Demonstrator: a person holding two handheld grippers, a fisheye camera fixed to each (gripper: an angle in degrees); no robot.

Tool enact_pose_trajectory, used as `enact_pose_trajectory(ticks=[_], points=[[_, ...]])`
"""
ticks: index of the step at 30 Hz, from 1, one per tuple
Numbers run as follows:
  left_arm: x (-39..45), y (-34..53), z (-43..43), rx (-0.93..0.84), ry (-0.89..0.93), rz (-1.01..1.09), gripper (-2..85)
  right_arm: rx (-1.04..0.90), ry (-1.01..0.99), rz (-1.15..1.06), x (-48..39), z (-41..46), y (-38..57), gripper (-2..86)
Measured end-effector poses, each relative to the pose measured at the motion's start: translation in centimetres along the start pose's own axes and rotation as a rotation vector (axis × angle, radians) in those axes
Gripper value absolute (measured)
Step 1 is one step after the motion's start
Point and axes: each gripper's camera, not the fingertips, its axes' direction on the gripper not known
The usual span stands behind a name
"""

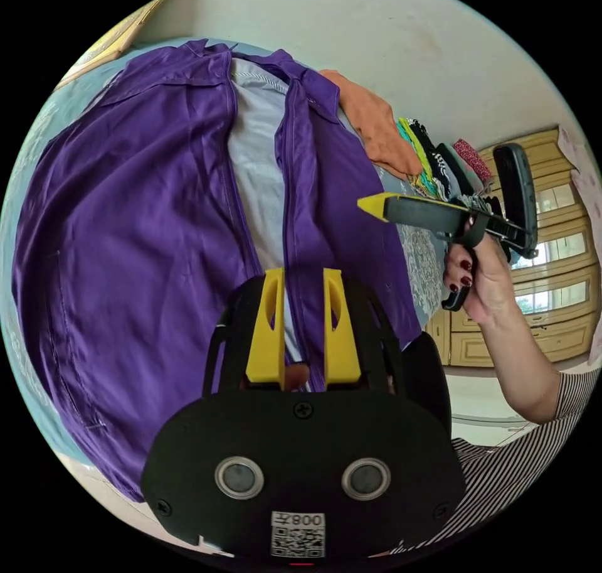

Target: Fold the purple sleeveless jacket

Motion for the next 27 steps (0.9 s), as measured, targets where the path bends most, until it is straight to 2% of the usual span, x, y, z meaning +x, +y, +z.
enact_pose_trajectory(ticks=[5, 10, 16, 20, 24, 27], points=[[-0.4, -1.0, 1.8, -0.023, -0.017, 0.018, 8.2, 0.126, 0.114, -0.004, 1.5, -1.9, -9.8, 8.6], [-0.5, -0.8, 2.5, -0.002, -0.058, 0.048, 6.1, 0.162, 0.223, -0.029, 1.5, -1.1, -17.8, 9.9], [0.0, -1.3, 3.2, 0.003, -0.117, 0.099, 4.7, 0.102, 0.347, -0.096, 0.4, 2.1, -23.3, 10.4], [-0.2, -1.8, 3.4, 0.012, -0.073, 0.095, 3.4, 0.05, 0.438, -0.107, 0.8, 3.0, -24.7, 4.9], [-0.5, -2.3, 2.4, 0.058, 0.001, 0.076, 2.7, 0.107, 0.338, -0.077, 1.9, 0.3, -24.8, 2.4], [-0.2, -2.4, 0.9, 0.112, 0.025, 0.087, 2.6, 0.198, 0.177, -0.044, 2.8, -3.8, -24.8, 1.8]])
